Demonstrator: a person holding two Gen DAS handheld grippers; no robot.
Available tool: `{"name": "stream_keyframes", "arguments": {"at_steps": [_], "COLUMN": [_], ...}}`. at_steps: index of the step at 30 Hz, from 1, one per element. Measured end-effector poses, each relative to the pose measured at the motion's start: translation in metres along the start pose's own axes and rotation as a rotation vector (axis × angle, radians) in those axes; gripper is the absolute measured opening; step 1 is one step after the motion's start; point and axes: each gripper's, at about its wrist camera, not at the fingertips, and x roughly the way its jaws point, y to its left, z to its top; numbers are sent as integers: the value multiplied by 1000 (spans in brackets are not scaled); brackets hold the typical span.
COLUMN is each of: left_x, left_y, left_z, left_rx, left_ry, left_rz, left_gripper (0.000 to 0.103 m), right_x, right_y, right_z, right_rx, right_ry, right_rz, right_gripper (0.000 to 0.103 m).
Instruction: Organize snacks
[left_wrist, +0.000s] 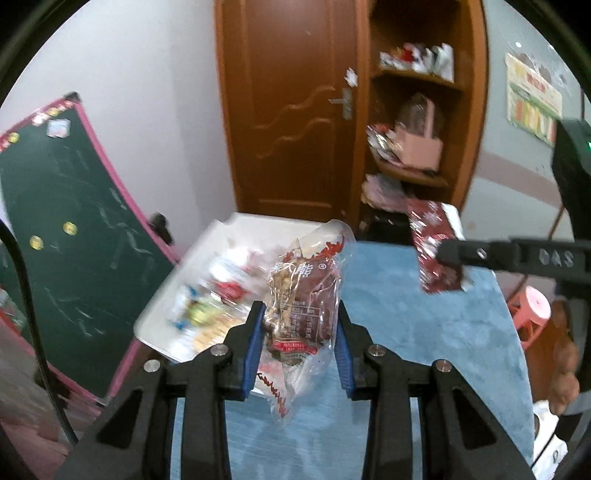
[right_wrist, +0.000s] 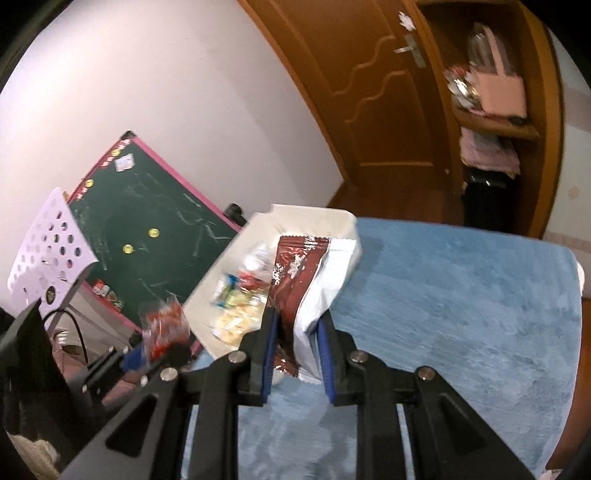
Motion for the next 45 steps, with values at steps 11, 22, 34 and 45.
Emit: {"name": "stream_keyframes", "arguments": {"at_steps": [11,22,34,45], "left_x": [-6,73,141,133], "left_y": [100,157,152,127], "left_z": [64,85,70,54], "left_rx": [-56,-91,-50,35], "left_ry": [-7,98,178,170], "left_rz": [41,70,-4,-34], "left_gripper": [33,33,52,91], "right_x": [23,91,175,165], "right_y": [95,141,121,117], "right_z": [37,62,33,7], "right_rx": [-75,-121,-92,-91], "right_ry": [-40,6,201,210], "right_rz": [-34,-121,-222,-279], "right_gripper": [21,21,24,33]}}
